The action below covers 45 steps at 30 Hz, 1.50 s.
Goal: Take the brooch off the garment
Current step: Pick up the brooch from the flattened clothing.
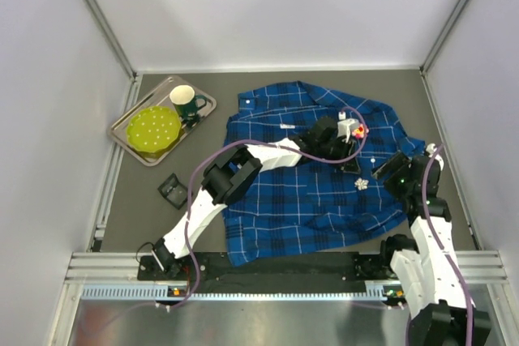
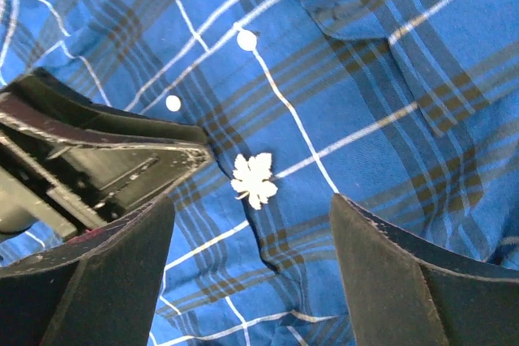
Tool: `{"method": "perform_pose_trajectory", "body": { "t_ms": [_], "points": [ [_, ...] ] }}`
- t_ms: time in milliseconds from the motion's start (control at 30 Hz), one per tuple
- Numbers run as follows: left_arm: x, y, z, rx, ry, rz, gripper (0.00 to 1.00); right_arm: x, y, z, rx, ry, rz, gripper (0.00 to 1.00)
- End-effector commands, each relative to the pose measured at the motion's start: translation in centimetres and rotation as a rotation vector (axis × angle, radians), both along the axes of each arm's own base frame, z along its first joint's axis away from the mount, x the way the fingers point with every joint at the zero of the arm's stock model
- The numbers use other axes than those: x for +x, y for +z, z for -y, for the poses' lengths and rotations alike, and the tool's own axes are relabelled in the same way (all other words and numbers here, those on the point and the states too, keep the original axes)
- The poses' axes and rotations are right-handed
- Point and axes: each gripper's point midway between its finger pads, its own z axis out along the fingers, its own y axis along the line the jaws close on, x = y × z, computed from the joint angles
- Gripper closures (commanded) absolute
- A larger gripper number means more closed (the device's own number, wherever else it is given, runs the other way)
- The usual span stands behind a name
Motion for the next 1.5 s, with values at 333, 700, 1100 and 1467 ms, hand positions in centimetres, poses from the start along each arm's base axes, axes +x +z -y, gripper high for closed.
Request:
{"method": "perform_pose_trajectory", "body": {
  "t_ms": [333, 700, 1100, 1467],
  "points": [
    [-2.8, 2.8, 1.5, -0.057, -0.109, 0.084, 0.71, 0.3, -3.3, 0.4, 0.02, -0.03, -0.086, 0.51],
    [-3.3, 2.2, 1.6, -0.004, -0.105, 0.143, 0.79, 0.9, -4.6, -0.3, 0.059, -0.003, -0.087, 0.52],
    [-2.6, 1.5, 1.2, 0.041, -0.088, 0.173, 0.79, 0.7, -5.4, -0.5, 0.07, 0.0, -0.097, 0.59],
    [-1.7, 3.1, 1.4, 0.028, -0.064, 0.224, 0.6, 1.5, -5.8, -1.2, 0.123, 0.011, -0.111, 0.72]
  ]
}}
